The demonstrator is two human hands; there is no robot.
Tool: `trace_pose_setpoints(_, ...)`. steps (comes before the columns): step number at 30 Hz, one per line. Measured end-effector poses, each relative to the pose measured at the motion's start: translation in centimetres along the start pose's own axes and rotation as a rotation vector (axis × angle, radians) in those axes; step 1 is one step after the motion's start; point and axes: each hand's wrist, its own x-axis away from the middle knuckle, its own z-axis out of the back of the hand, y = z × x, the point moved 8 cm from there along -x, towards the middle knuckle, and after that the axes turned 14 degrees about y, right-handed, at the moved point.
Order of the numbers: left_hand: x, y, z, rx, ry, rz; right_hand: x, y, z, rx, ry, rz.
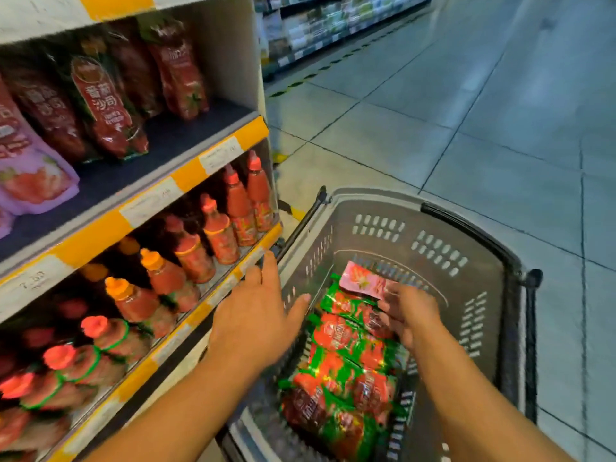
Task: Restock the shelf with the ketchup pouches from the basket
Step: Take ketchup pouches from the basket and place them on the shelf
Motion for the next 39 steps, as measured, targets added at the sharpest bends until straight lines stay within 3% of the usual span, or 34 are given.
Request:
trace_pose_setpoints(6,0.3,0.5,1.2,-0.099,0.009,0.003,-3.5,4.9,-3.5,-0.026,-0.144,-0.334)
trace_pose_setpoints(14,0.6,0.5,1.3,-0.138,0.065,-0.030,-6.8,6.7,-4.4,-0.518,0.032,-0.447)
trace_pose_setpoints(18,0.5,0.7,1.5,-0.142,0.076,-0.027,-8.0,7.6,-3.6,-0.512,0.102,-0.429)
trace_pose_setpoints(22,0.7,0.7,1.4,-0.165,0.077,-0.044,-8.3,6.6,-2.8,-0.400,0.065,-0.303)
trace_pose_setpoints(26,0.6,0.7,1.2,-0.176,0.053,-0.039,-5.7,2.1,-0.5,-0.222,0.398,-0.019)
trace_pose_setpoints(27,0.6,0.7,1.3,-0.175,0.050,-0.039,-4.9,0.9,-0.7,-0.185,0.402,0.051)
trace_pose_setpoints(33,0.7,1.1,2.2,-0.062,0.047,-0.036,2.4,-7.0,-0.9,0.127,0.232,0.648)
trace_pose_setpoints(39,0.9,0.7,2.9,0.202,-0.003,0.016,11.2,-11.8,-1.7,-0.056,-0.141,0.766)
